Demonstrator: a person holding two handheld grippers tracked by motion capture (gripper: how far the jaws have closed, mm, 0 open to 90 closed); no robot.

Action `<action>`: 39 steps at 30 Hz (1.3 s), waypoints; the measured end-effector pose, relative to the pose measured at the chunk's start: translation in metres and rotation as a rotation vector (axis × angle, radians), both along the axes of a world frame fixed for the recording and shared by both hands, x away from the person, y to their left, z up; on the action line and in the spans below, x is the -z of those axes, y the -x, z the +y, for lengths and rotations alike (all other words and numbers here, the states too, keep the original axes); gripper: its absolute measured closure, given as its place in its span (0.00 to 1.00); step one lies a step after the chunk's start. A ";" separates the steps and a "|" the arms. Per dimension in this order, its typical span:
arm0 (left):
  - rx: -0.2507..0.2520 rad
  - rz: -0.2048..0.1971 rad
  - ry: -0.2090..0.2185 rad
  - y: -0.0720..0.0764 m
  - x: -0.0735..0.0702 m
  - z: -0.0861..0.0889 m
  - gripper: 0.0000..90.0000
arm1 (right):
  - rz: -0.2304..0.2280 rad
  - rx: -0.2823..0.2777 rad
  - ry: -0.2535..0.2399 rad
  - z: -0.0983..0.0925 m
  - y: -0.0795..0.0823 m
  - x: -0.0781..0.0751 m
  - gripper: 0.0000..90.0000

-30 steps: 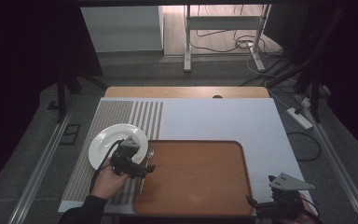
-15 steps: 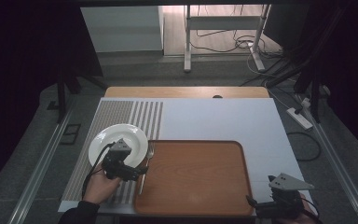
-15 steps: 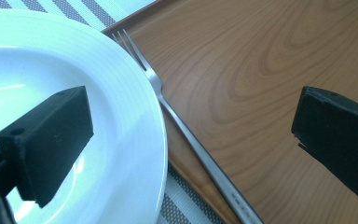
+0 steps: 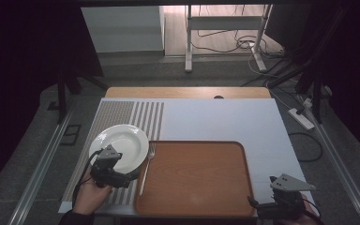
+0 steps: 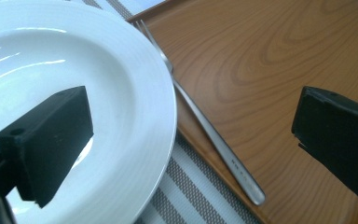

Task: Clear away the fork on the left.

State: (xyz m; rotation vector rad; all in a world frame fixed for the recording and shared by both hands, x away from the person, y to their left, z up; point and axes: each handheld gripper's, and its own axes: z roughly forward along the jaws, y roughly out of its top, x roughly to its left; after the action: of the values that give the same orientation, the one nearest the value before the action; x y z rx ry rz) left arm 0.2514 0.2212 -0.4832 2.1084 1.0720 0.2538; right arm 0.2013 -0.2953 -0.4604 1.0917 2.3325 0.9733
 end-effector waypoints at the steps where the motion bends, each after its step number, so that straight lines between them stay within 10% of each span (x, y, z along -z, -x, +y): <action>1: -0.003 0.003 -0.001 0.001 0.000 0.002 0.00 | 0.000 0.001 0.000 0.000 0.000 0.000 0.00; 39: -0.145 -0.012 0.001 0.052 0.004 0.050 0.00 | -0.002 0.043 -0.026 -0.003 -0.001 -0.001 0.00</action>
State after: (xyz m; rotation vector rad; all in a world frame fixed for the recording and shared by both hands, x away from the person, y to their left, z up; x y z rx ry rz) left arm 0.1994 0.2708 -0.4872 2.0283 1.2193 0.3347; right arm 0.2023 -0.2984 -0.4598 1.1456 2.2913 0.9918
